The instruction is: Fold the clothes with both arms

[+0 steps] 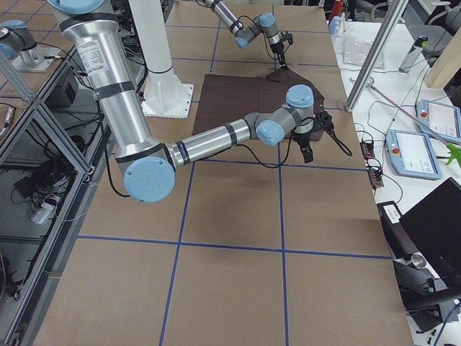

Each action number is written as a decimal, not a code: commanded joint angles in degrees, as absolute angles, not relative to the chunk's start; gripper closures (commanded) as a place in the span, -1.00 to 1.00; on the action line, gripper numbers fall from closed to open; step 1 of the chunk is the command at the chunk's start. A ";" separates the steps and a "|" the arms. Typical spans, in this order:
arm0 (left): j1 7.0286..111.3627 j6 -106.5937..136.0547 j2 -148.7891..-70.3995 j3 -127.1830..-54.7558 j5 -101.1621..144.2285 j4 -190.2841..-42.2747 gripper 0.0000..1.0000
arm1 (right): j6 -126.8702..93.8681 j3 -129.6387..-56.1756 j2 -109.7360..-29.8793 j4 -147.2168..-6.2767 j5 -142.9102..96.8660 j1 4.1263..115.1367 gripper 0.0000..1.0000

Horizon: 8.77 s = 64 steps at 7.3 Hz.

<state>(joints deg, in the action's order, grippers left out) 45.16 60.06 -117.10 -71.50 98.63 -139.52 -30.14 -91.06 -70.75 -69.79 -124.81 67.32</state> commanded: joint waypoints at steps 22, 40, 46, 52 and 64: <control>19.27 81.03 -104.01 -112.90 92.02 -117.60 -1.00 | -91.08 -126.21 -92.72 -69.79 -81.99 12.65 -0.98; 4.04 99.50 -94.22 -118.12 86.92 -109.51 -0.07 | -102.04 -127.97 -94.39 -69.87 -71.28 0.70 -0.85; 4.04 99.76 -94.66 -118.12 86.84 -109.60 0.89 | -102.04 -128.06 -94.48 -69.87 -71.02 0.70 -0.86; 4.04 100.28 -95.10 -118.65 86.92 -109.60 1.00 | -112.22 -126.83 -88.98 -81.41 -64.87 -4.39 -0.36; 3.96 100.63 -95.54 -118.74 86.66 -109.69 1.00 | -116.28 -121.55 -87.28 -84.81 -62.31 -7.21 1.00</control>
<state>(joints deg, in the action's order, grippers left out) 3.96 100.63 -95.46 -118.74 86.68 -109.69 -116.24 -121.55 -87.19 -84.75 -62.37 -7.13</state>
